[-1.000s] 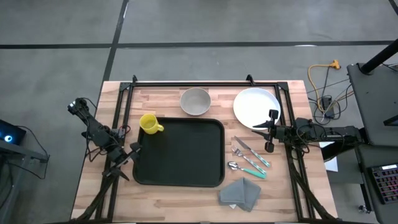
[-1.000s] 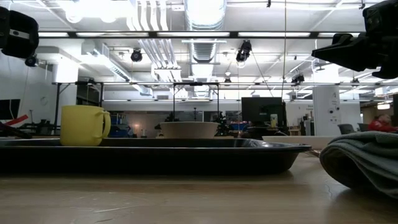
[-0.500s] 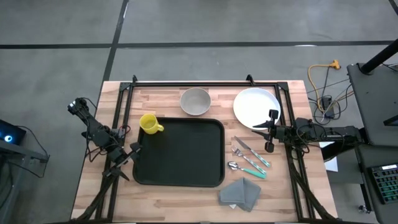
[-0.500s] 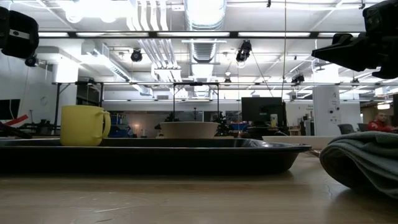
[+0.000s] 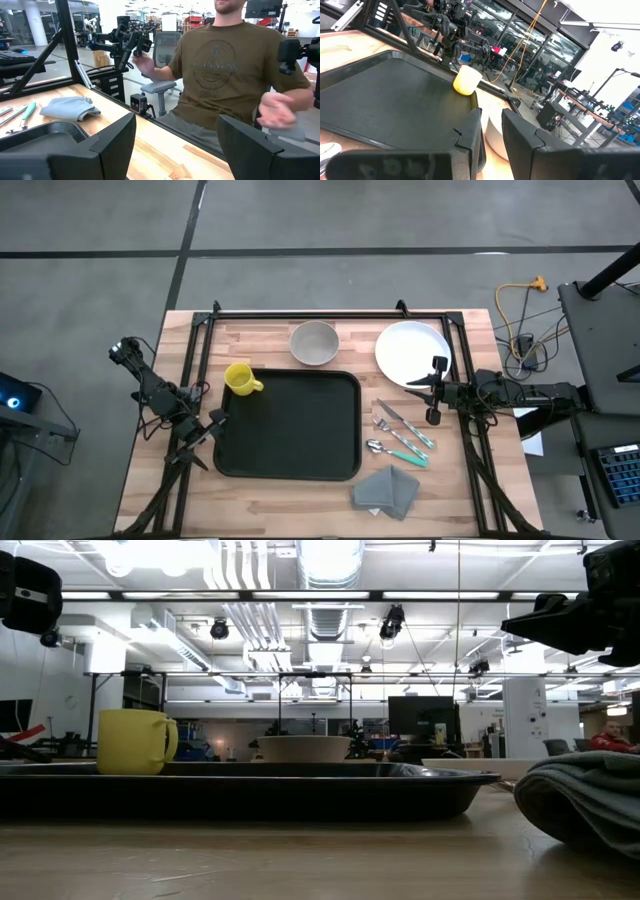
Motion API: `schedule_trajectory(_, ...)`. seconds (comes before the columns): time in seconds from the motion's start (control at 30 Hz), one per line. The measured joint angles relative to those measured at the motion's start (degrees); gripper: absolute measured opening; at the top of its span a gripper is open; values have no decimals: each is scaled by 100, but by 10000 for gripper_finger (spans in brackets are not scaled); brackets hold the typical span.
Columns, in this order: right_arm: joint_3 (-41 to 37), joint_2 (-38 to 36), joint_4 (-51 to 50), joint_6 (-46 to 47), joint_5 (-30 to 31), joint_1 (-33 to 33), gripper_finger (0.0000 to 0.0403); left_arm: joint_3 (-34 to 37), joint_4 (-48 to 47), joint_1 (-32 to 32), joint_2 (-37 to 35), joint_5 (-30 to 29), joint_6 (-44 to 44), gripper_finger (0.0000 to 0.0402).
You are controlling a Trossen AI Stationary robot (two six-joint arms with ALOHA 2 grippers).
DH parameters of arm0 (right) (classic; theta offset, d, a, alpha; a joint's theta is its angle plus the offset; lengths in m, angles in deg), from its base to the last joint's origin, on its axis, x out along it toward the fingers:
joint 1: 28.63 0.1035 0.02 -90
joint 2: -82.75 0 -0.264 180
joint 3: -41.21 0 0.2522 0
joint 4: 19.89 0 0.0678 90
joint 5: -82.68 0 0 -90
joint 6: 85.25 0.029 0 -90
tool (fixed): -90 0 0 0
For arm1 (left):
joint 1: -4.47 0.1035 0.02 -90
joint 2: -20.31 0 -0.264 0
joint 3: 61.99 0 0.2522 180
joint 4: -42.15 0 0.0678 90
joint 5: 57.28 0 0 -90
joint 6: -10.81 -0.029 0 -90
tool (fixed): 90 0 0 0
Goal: Set up tray
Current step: Put the white plate on the black serving tray below the yellow cup
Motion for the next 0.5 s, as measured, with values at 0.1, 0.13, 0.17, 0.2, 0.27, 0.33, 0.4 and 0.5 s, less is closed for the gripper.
schedule_trajectory(0.1, 0, 0, 0, -1, 0, 0, 68, 0, 0, 0, 0, 0, 0, 255)
schedule_trajectory(0.13, 0, 0, 0, -1, 0, 0, 68, 0, 0, 0, 0, 0, 0, 255)
schedule_trajectory(0.17, 0, 0, 0, -2, 0, 0, 68, 0, 0, 0, 0, 2, 0, 255)
schedule_trajectory(0.2, 0, 1, 0, -2, 0, -1, 68, 0, 0, 0, 0, 2, 0, 255)
schedule_trajectory(0.27, 0, 2, 45, -74, -4, 0, 68, 0, -2, 0, 0, 2, 0, 255)
schedule_trajectory(0.33, 0, 0, 164, -192, -18, 0, 68, 0, 0, 0, 2, 2, 0, 255)
schedule_trajectory(0.4, 0, -2, 337, -160, -53, -2, 68, 0, 0, 0, 2, 4, 0, 255)
schedule_trajectory(0.5, 0, 0, 836, -123, -57, 0, 68, 2, 0, 0, 2, 4, 0, 255)
